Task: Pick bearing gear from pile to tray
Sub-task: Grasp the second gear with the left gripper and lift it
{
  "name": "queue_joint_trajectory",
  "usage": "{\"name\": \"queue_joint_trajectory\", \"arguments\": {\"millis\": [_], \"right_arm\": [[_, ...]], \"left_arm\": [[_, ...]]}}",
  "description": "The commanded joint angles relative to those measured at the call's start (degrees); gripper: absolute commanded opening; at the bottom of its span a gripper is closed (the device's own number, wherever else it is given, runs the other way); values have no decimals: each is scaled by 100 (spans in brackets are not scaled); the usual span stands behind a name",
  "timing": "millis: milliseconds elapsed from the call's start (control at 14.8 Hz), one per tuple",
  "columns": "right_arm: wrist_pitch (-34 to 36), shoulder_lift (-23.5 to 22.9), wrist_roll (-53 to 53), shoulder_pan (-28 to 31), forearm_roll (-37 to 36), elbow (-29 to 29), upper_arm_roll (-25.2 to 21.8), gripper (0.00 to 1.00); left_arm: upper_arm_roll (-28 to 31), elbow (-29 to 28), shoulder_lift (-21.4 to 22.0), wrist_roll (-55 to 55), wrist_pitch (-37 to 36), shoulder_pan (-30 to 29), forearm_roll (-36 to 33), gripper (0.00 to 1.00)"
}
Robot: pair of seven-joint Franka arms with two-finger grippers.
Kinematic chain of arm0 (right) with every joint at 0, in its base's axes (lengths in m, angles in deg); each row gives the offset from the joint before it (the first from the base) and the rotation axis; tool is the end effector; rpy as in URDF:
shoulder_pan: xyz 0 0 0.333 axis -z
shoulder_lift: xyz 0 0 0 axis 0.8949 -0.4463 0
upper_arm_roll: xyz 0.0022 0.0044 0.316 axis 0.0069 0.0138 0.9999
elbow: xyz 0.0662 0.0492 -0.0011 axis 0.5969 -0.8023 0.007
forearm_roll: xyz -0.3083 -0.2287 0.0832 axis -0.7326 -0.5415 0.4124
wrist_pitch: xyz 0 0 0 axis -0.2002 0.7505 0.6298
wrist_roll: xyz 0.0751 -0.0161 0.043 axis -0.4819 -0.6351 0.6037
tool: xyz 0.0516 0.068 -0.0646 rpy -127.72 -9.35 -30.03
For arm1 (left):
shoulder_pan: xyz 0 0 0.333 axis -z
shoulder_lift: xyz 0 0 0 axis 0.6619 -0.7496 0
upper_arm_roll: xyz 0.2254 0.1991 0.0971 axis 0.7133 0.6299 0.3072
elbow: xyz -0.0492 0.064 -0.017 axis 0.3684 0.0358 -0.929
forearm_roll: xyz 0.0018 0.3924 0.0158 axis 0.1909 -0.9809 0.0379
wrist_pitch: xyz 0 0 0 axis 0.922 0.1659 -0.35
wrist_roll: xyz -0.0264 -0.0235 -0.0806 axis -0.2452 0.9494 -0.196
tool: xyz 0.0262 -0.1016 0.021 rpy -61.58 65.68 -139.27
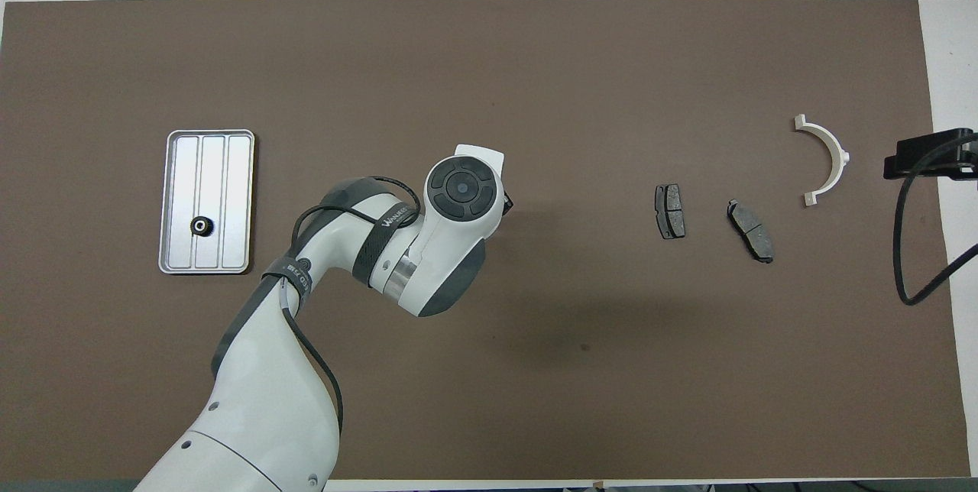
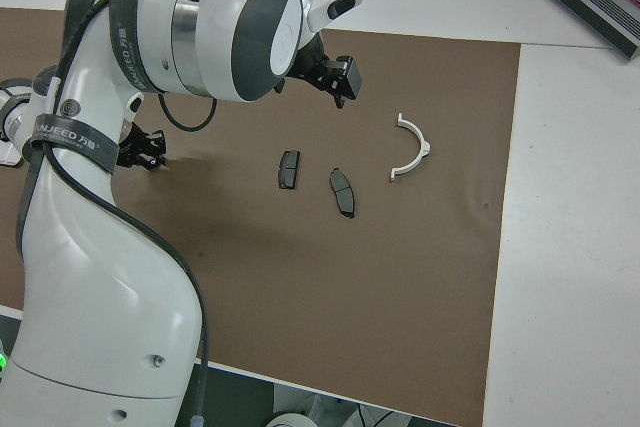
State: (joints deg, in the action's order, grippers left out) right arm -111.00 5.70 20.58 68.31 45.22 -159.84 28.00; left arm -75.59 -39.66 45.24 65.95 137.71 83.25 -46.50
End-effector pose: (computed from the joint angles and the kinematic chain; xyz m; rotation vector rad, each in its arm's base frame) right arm 0.5310 -0.0317 0.6453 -3.1128 0.2492 -0.0943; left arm 0.5009 -0.4224 0.2955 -3.0472 -0.7440 0.0136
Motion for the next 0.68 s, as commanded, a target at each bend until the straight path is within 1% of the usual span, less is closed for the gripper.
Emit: {"name": "queue_joint_trajectory", "arguments": {"millis": [0, 136, 271, 339, 475, 610], "right_arm": [[66, 46, 153, 90, -34, -54, 51, 100], [66, 46, 153, 90, -34, -46, 51, 100], [57, 46, 153, 90, -34, -46, 51, 100], [57, 46, 153, 90, -34, -46, 51, 100], [66, 46, 162, 90, -34, -46, 43, 100], [66, 46, 153, 90, -34, -46, 34, 100]], "left_arm": [[111, -201, 139, 70, -51, 109, -76, 0], [129, -96, 139, 70, -313, 65, -76, 0], [155, 194, 139, 61, -770, -6, -85, 0], [320, 230, 156, 35, -902, -23, -94, 0], [489, 195, 340, 0, -947, -49, -120, 0], [568, 116, 586, -306, -1052, -338, -120, 0]]}}
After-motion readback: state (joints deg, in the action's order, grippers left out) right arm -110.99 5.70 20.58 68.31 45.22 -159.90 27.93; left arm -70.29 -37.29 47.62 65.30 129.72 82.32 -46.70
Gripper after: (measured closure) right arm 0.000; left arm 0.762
